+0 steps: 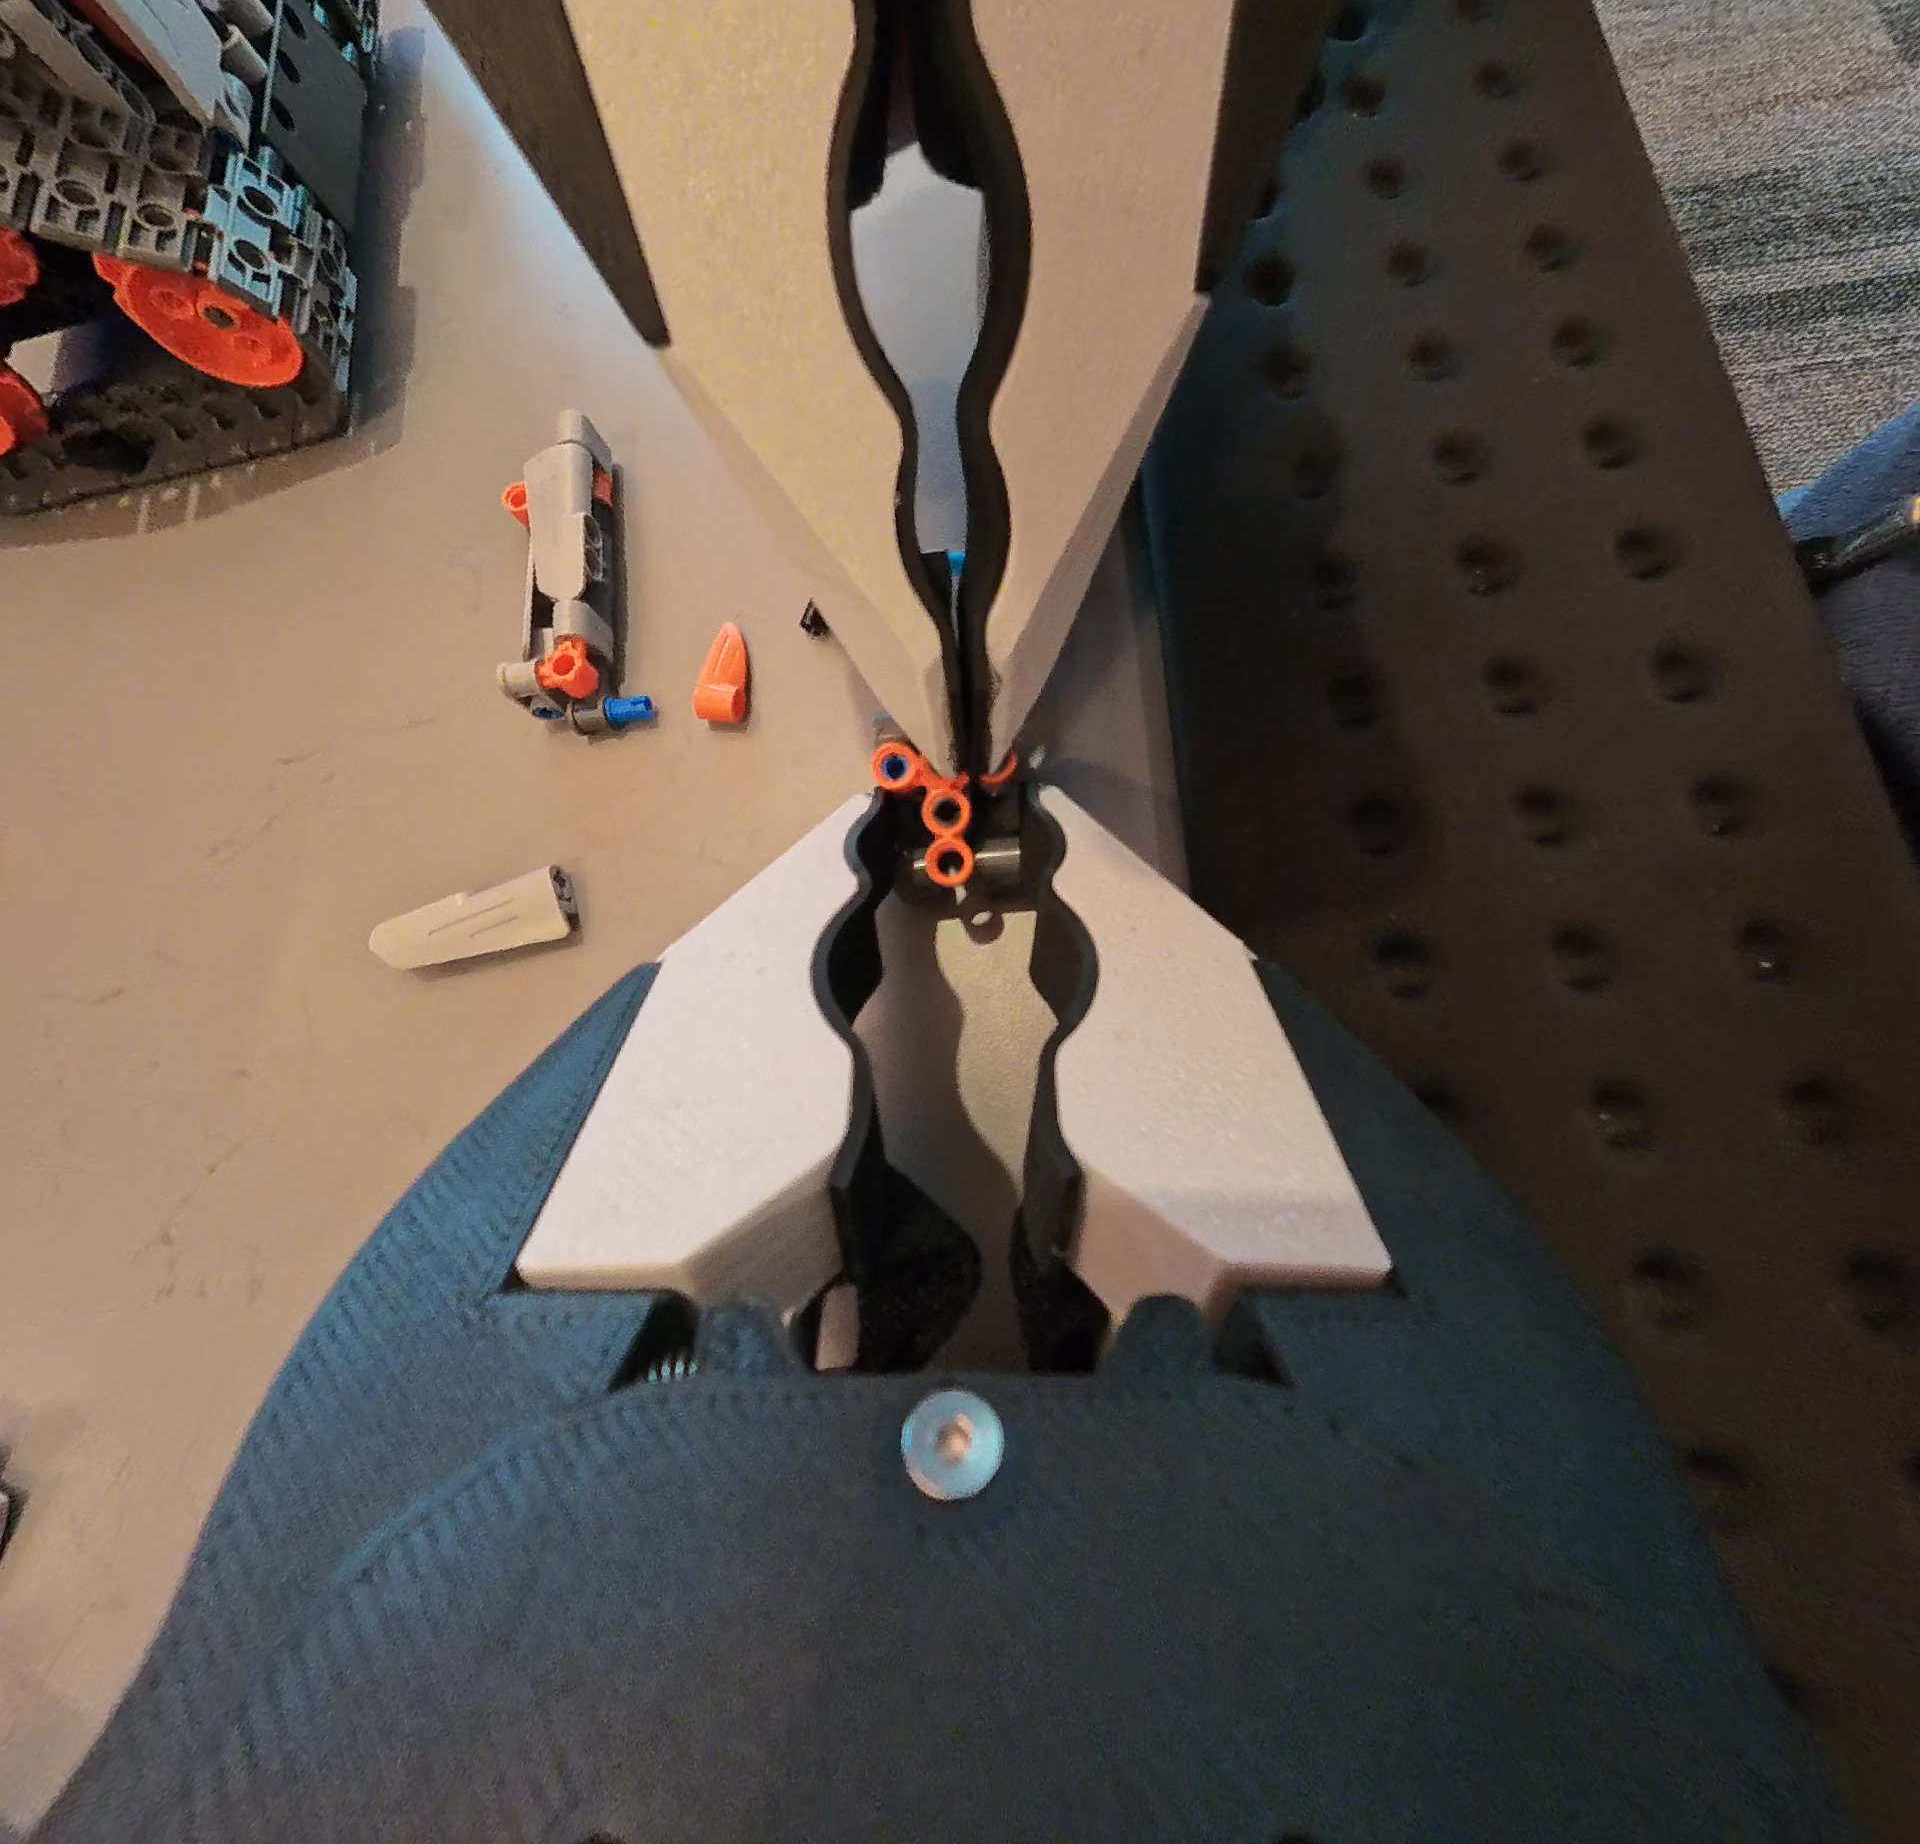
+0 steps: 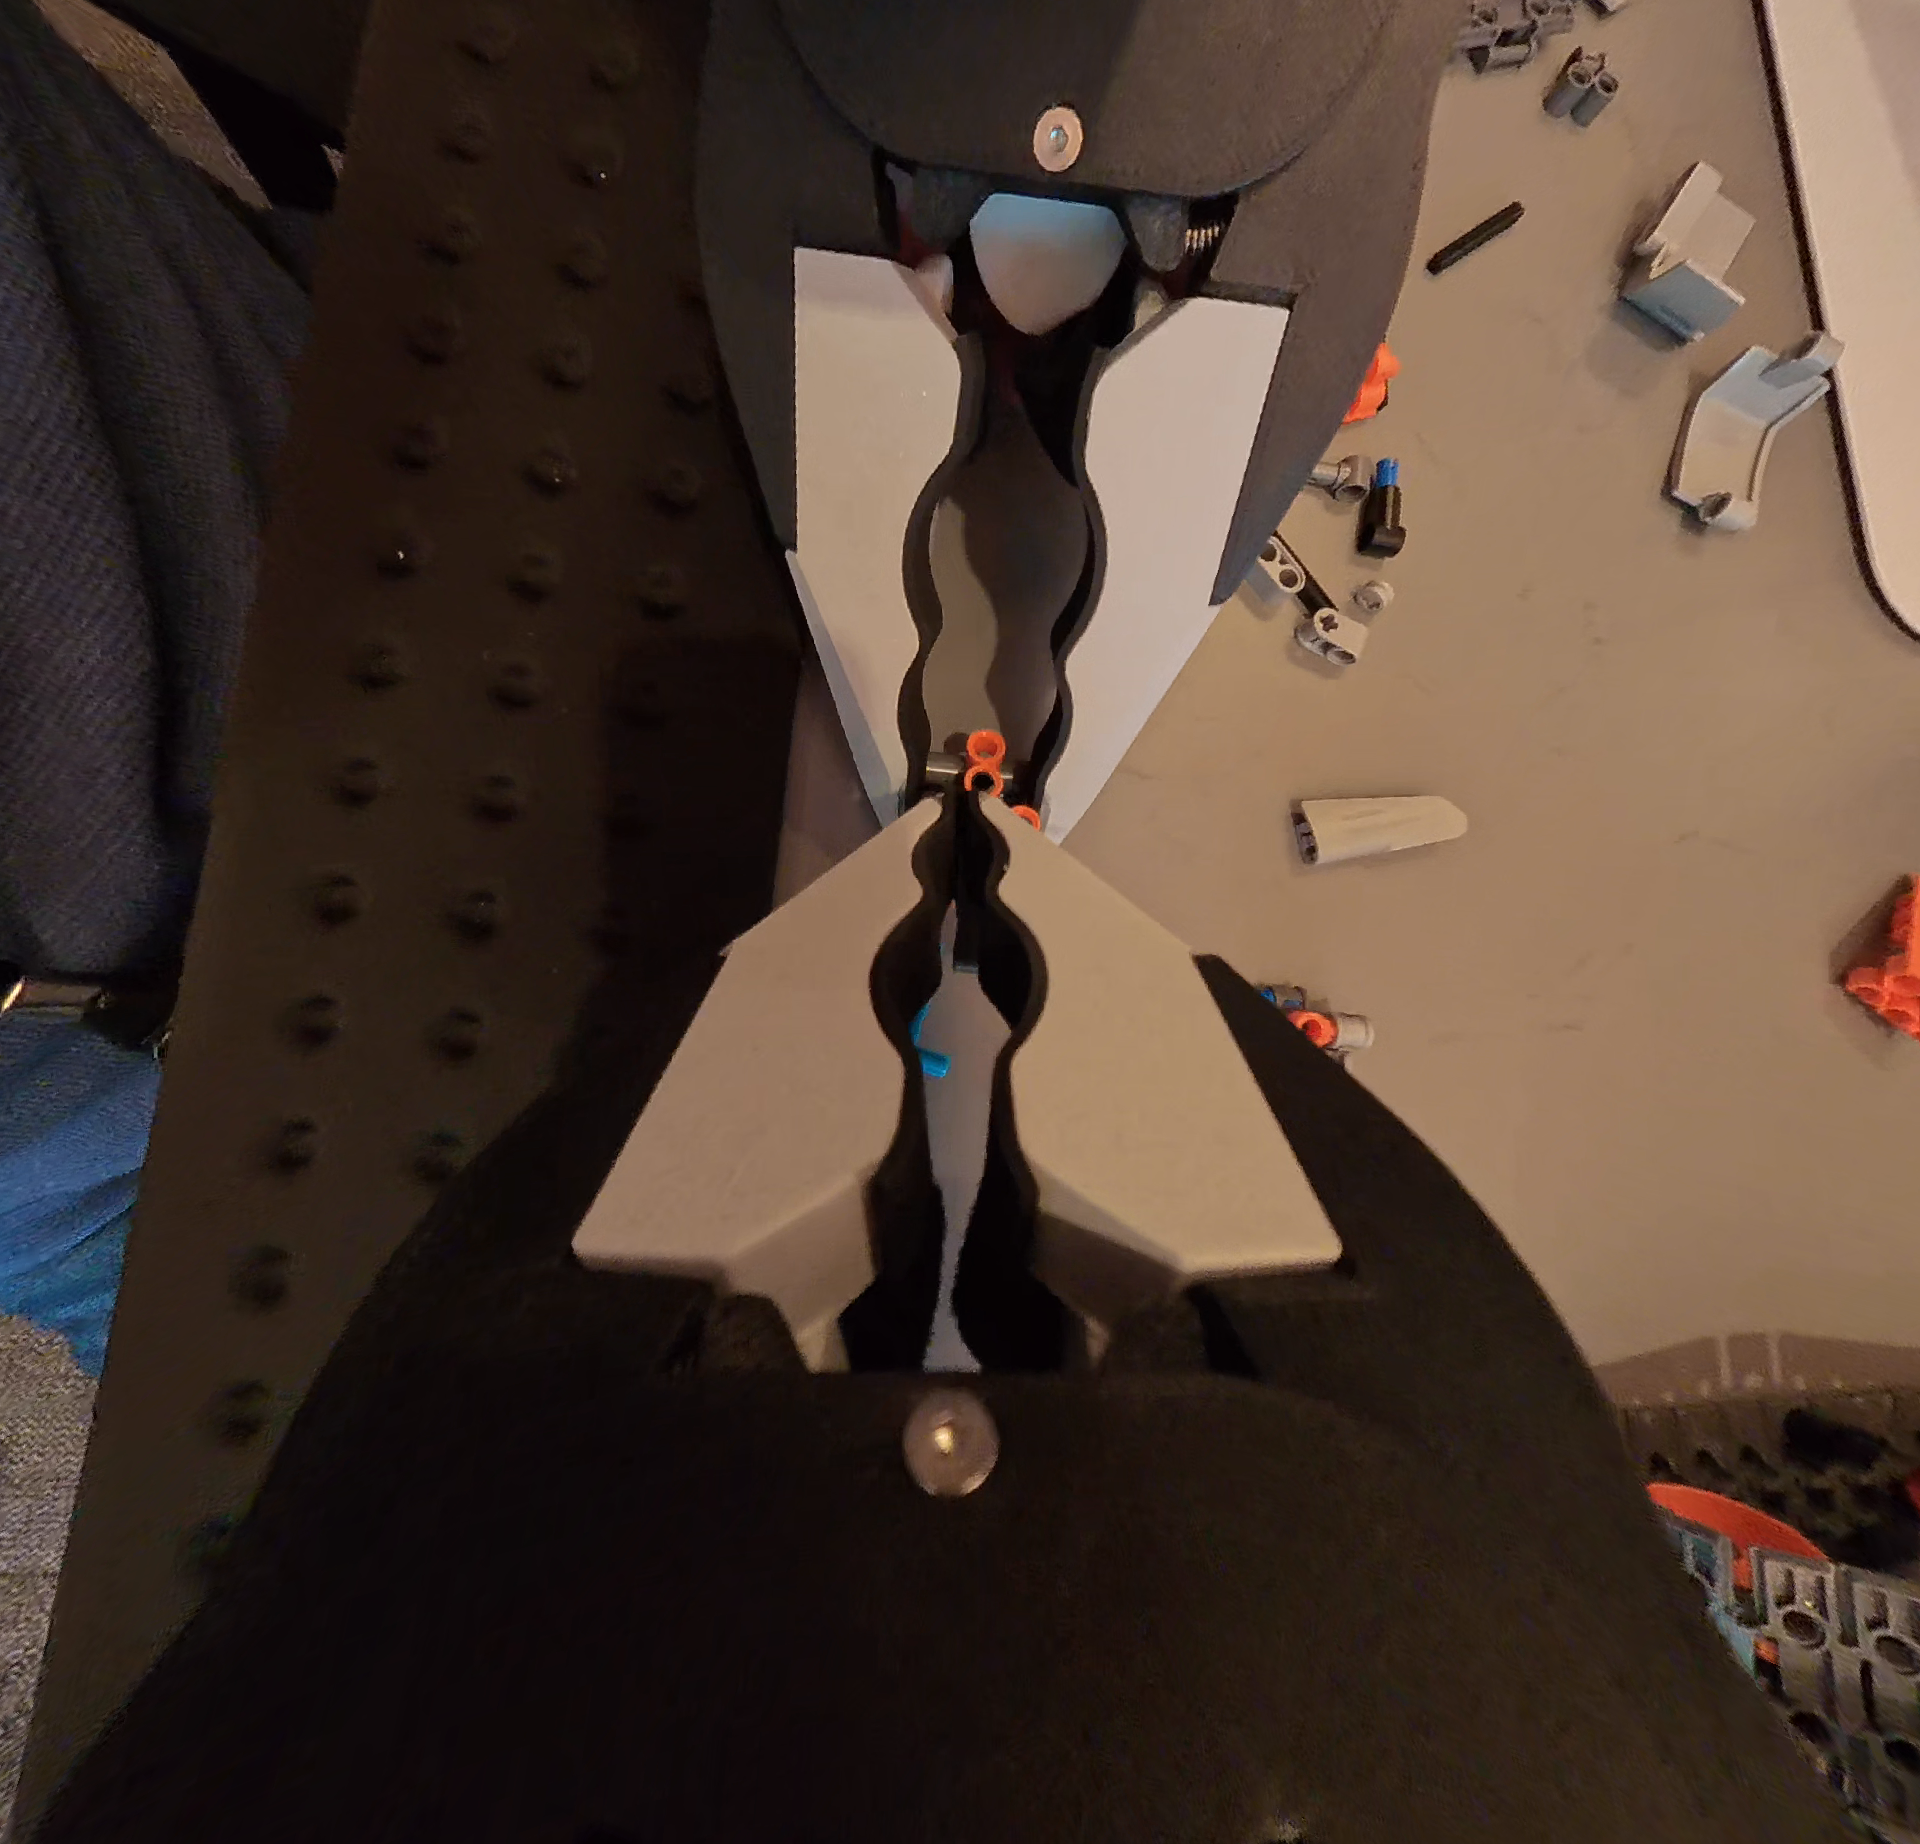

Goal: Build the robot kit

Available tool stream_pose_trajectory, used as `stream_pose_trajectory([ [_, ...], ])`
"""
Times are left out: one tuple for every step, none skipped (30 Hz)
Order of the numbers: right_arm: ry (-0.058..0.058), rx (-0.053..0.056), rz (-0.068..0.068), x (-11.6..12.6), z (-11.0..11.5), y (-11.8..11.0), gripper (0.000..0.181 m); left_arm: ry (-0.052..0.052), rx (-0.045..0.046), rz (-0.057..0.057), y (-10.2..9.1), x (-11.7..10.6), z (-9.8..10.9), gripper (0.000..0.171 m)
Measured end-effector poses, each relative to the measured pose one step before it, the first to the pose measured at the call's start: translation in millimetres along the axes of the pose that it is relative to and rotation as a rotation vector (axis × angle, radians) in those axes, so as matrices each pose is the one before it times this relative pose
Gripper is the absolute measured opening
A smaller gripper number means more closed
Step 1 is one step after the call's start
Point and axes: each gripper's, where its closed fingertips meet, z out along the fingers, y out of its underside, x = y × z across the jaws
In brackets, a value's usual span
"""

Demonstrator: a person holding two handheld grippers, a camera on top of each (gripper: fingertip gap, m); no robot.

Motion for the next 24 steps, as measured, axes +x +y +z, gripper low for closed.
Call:
stream_pose_trajectory([
  [0.0028,0.0067,0.0182,0.9,-1.36,-0.56,0.0,-0.0046,-0.00037,0.003,-0.28,-0.27,0.07,0.023],
  [0.0017,0.019,0.0249,0.83,-2.38,-1.75,0.001,-0.0023,0.00005,0.005,-0.17,0.21,-0.16,0.023],
  [0.0164,0.0378,0.0081,1.87,-3.28,-4.31,0.005,-0.0014,-0.00012,0.0045,-0.36,0.36,0.05,0.022],
  [0.0351,0.0197,0.0074,5.25,-2.8,-2.4,0.002,-0.0039,-0.00097,0.0039,-0.27,-0.22,0.24,0.023],
  [0.0102,0.0002,0.0064,1.96,-1.29,0.62,0.0,-0.0033,-0.00093,0.0007,-0.37,-0.19,0.56,0.023],
  [0.0035,0.0029,0.0068,0.78,0.61,0.49,0.0,-0.0003,-0.0013,0.0025,-0.34,0.17,0.24,0.023],
  [-0.0025,-0.0139,0.0047,-0.68,2.49,3.17,0.0,-0.0017,-0.00107,0.0051,-0.07,0.1,-0.01,0.023],
  [0.0054,-0.0254,-0.0077,-0.03,3.07,5.18,0.0,0.0003,-0.00219,-0.001,0.18,0.13,0.13,0.023],
  [-0.0029,0.0032,0.0055,-1.05,1.67,0.62,0.0,0.0044,-0.00111,-0.0085,0.35,0.27,0.24,0.023],
  [-0.0152,-0.0039,0.0255,-1.5,0.3,0.94,0.0,0.0023,0.00193,-0.0027,-0.16,0.12,0.11,0.023],
  [0.0021,-0.0035,0.001,0.37,-0.02,0.86,0.0,-0.0004,-0.00218,-0.0005,0.03,-0.04,0.0,0.023],
  [0.0008,-0.0022,0.003,0.13,0.05,-0.18,0.0,0.0002,-0.00106,-0.0019,-0.04,-0.05,0.03,0.023],
  [0.005,0.0005,-0.0126,0.21,-0.19,-0.35,0.0,-0.0001,-0.00084,-0.0008,-0.08,-0.07,0.03,0.023],
  [0.0104,0.0014,-0.0167,0.87,-0.8,-0.32,0.0,-0.0049,-0.00287,0.0076,-0.25,-0.49,-0.27,0.023],
  [0.0239,0.0043,-0.005,3.64,-2.22,-0.32,0.0,-0.0106,-0.00898,0.016,-0.01,-1.02,-0.59,0.023],
  [0.0009,0.014,0.0169,1.11,-4.21,-1.4,0.01,-0.0108,-0.00244,0.0128,-0.79,-1.14,-0.97,0.023],
  [0.006,0.006,-0.0004,0.5,-4.23,-0.76,0.023,0.0017,0.00369,-0.0009,-1.47,0.03,-1.33,0.023],
  [0.0099,-0.005,-0.0188,-0.74,-2.43,-0.01,0.029,0.0028,0.0024,-0.0033,-1.32,0.1,-1.17,0.023],
  [-0.0101,-0.03,-0.0125,-3.76,0.5,2.9,0.04,-0.0112,0.00052,0.0068,-1.14,-1.96,-1.25,0.023],
  [-0.0078,-0.0387,-0.0093,-3.04,2.21,4.39,0.048,-0.0116,0.00374,0.0057,-2.02,-2.24,-1.83,0.023],
  [-0.0042,-0.0327,-0.017,-2.28,2.7,4.28,0.047,-0.0099,0.01496,-0.0033,-3.75,-2.45,-2.94,0.023],
  [0.0056,-0.0174,-0.0214,-0.4,1.7,2.08,0.044,-0.007,0.01547,-0.0046,-3.82,-2.15,-3.21,0.023],
  [0.0355,0.0235,-0.0119,4.95,-1.07,-4.27,0.033,-0.0038,0.00892,0.0051,-2.98,-0.97,-3.15,0.023],
  [0.0229,0.0314,0.0067,4.52,-2.64,-5.51,0.024,-0.0122,0.00718,0.0082,-2.71,-1.59,-2.84,0.023],
])
